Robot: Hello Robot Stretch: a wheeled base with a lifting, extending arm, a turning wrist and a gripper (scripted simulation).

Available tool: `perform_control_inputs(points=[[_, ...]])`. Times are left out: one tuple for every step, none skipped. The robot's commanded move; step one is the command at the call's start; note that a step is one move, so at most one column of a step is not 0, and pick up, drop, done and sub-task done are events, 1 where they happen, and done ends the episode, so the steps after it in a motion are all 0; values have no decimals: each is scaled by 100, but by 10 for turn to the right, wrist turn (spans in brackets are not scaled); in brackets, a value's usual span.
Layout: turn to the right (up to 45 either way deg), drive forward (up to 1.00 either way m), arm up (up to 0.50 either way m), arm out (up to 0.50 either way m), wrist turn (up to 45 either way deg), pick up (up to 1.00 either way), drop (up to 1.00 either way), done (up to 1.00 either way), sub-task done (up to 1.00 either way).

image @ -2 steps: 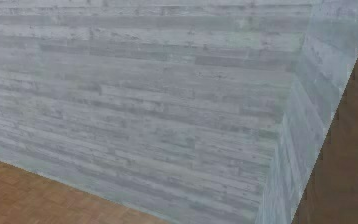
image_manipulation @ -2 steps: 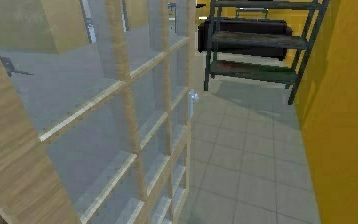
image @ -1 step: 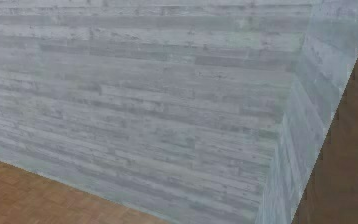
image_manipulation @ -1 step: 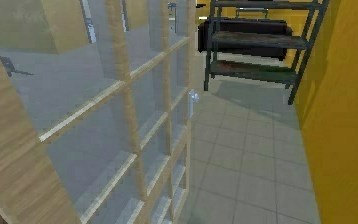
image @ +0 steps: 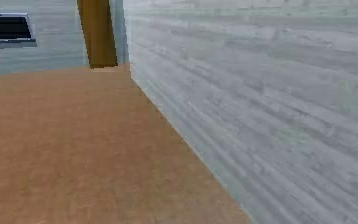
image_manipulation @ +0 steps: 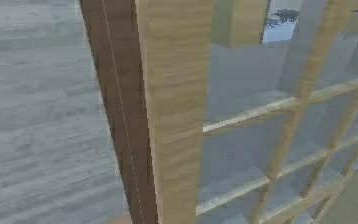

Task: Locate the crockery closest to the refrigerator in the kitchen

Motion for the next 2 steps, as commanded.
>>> perform_control_inputs(points=[[-450,0,0,0,0,0,0,0,0],[-150,0,0,0,0,0,0,0,0]])
